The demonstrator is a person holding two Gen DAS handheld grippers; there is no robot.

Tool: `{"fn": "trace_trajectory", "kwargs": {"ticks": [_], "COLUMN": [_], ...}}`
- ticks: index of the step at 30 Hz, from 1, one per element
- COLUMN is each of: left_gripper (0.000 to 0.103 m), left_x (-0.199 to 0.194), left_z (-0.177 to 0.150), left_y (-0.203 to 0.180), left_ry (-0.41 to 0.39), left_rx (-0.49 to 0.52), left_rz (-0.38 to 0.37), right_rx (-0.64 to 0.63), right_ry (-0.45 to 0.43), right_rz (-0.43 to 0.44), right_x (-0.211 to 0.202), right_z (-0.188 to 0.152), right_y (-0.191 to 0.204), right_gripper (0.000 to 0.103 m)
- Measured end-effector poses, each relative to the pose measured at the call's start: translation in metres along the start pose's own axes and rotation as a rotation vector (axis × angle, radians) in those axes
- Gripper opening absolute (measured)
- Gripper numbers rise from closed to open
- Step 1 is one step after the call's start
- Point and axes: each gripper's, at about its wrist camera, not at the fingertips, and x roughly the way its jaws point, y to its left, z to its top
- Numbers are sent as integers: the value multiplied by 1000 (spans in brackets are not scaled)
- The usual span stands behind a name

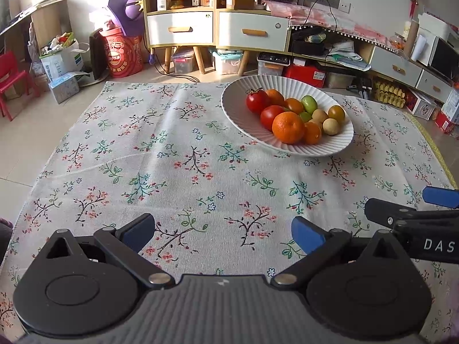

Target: Organize fruits

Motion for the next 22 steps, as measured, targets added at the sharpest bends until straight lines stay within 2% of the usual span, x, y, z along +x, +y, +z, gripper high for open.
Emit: {"fn": "trace_trajectory", "kwargs": {"ticks": [22], "left_gripper": [97], "left_x": [2], "left_z": [-3], "left_y": [-5], "left_ry": [6], "left_rx": [11], "left_rz": [13], "right_rx": [-10], "right_ry": [-7], "right_rz": [0], "right_x": [-4], "right_z": [-1], "right_y": [2], "right_gripper": [103]}}
